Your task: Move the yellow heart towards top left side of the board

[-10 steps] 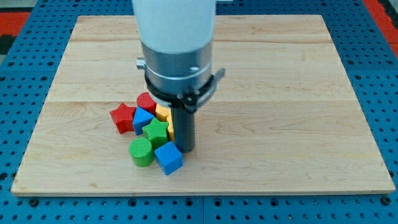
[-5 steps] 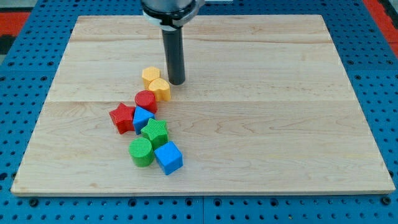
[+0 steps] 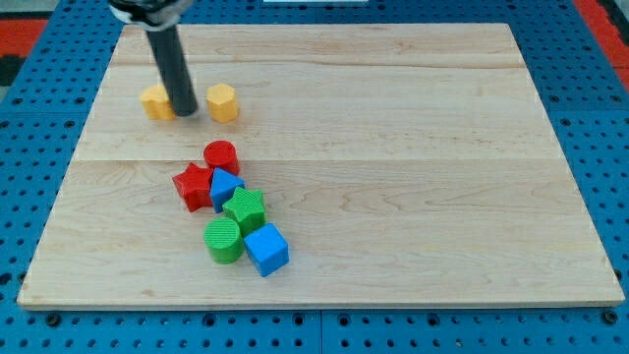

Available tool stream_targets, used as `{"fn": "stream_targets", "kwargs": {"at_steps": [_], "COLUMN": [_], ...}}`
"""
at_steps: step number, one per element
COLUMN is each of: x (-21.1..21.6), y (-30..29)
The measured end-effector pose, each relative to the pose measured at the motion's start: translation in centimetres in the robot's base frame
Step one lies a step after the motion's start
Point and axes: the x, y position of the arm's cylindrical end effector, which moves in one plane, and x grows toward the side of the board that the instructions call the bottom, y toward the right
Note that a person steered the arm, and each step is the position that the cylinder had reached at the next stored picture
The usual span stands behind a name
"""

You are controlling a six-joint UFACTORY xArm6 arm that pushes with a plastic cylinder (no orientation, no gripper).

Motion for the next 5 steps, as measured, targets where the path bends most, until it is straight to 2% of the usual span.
{"fn": "stream_targets", "kwargs": {"at_steps": [4, 5], "x": [2.3, 2.4], "y": [-3.1, -5.5]}}
